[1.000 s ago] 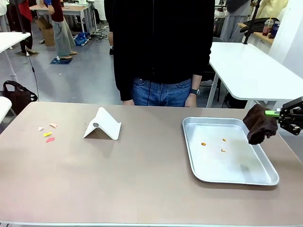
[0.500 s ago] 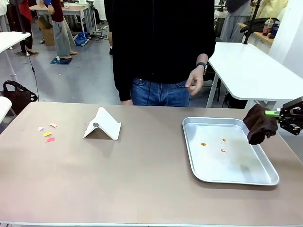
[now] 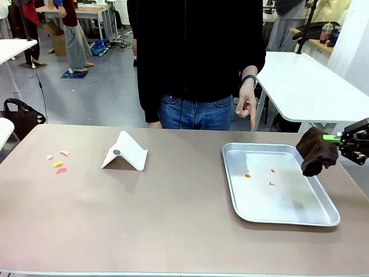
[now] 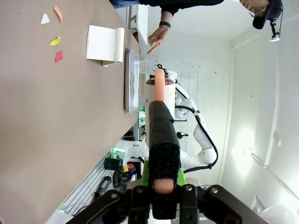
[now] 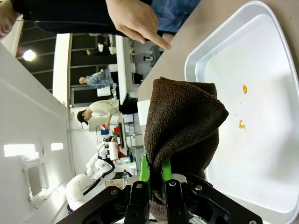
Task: Clean the surface of the table.
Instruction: If a person points to the right, clean the right side of the table with your right hand, and if they point to the left, clean the left side with your left hand.
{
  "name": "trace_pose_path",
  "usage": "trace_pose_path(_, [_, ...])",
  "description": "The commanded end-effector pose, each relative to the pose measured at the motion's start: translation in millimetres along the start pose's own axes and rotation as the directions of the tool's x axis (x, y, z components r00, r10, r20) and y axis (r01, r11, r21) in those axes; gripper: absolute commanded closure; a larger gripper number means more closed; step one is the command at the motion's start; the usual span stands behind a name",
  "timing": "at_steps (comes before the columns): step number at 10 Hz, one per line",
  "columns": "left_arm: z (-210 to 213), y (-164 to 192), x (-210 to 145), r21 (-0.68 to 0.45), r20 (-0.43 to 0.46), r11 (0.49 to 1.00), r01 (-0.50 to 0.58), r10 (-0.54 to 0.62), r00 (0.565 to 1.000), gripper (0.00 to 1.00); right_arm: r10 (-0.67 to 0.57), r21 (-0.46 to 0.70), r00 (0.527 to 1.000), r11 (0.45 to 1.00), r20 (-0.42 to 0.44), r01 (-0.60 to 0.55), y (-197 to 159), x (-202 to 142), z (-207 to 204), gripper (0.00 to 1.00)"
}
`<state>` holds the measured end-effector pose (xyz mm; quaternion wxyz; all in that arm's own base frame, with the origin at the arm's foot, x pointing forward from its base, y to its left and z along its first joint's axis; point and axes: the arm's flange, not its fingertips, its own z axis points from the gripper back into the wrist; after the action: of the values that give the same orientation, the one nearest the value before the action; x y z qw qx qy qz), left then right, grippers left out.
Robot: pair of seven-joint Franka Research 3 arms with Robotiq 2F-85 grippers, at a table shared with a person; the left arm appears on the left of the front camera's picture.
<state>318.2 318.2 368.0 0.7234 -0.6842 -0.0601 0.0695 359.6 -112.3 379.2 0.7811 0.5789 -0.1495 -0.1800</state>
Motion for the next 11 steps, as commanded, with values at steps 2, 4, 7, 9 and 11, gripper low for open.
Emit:
trace_pose_path(2, [-1.1, -3.2, -1.9, -0.009, 0.004, 1.000, 0.018, -0.018, 1.000, 0.93, -0.022, 0.019, 1.000, 1.000, 0.015, 0.021, 3.3, 0.8, 0.3, 1.00])
trace_pose_path(4, [-1.1, -3.2, -1.9, -0.009, 0.004, 1.000, 0.018, -0.018, 1.000, 0.93, 0.027, -0.016, 0.998, 1.000, 0.048, -0.026, 7.6, -2.0, -5.2, 0.89])
trace_pose_path(7, [-1.1, -3.2, -1.9, -0.009, 0.004, 1.000, 0.018, -0.018, 1.000, 0.93, 0.188, -0.366, 0.982, 0.916, 0.027, -0.165, 40.0, -9.6, -27.9, 0.89])
trace_pose_path(9, [-1.1, -3.2, -1.9, -0.009, 0.004, 1.000, 0.018, -0.018, 1.000, 0.93, 0.267, -0.566, 0.962, 0.787, -0.048, -0.246, 59.8, -10.3, -50.5, 0.89])
trace_pose_path(11, [-1.1, -3.2, -1.9, -0.009, 0.004, 1.000, 0.018, -0.018, 1.000, 0.93, 0.323, -0.726, 0.939, 0.616, -0.120, -0.305, 73.8, -10.0, -81.4, 0.89])
